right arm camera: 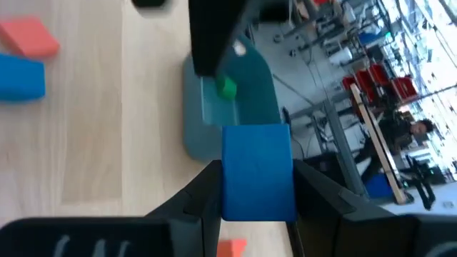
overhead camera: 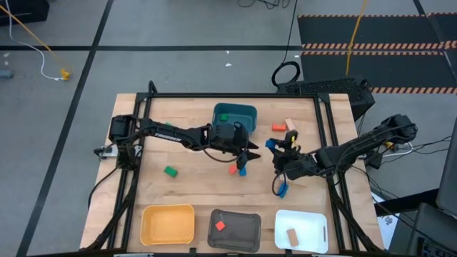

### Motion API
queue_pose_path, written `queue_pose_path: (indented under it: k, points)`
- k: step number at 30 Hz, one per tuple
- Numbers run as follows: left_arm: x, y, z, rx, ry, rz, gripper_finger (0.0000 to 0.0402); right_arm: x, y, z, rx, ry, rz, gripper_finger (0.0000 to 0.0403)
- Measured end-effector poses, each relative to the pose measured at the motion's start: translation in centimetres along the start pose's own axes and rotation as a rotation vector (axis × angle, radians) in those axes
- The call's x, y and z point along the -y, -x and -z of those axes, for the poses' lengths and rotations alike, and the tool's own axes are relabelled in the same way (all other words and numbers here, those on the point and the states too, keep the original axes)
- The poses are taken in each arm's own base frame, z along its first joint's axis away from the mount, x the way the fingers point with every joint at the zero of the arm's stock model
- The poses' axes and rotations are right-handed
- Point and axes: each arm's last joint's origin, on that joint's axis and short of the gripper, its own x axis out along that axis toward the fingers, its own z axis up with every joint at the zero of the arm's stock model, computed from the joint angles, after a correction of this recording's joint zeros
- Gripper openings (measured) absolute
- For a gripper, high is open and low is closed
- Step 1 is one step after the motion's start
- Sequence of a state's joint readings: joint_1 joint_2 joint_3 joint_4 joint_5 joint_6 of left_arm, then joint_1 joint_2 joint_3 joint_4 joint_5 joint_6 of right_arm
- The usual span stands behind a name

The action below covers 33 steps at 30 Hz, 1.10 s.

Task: Sort & place blocks by color
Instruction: Put the bottom right blue block into the yellow bin

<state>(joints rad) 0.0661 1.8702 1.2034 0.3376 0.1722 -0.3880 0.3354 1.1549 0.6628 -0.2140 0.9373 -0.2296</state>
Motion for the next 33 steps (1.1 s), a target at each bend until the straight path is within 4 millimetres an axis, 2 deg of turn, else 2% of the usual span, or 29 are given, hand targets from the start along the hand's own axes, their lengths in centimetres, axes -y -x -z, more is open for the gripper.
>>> queue_pose_path:
  k: [10,24,28,33]
  points:
    - [-0.5,0.2,-1.1,0.103,0.018,-0.017,0.0225,0.7,-0.1,-2.2,0.181,0.028,-0.031,0.0116]
    - [-0.7,0.3,-1.7,0.159,0.010,-0.022,0.0223,0.7,-0.7,-3.4,0.290,0.077,-0.025,0.0116]
    - [-0.7,0.3,-1.7,0.155,0.011,-0.028,0.0188,0.3,-1.1,-3.6,0.293,0.130,-0.008,0.0116]
    - [-0.7,0.3,-1.6,0.153,-0.002,-0.035,0.0098,0.1,-1.5,-3.6,0.279,0.173,0.010,0.0116]
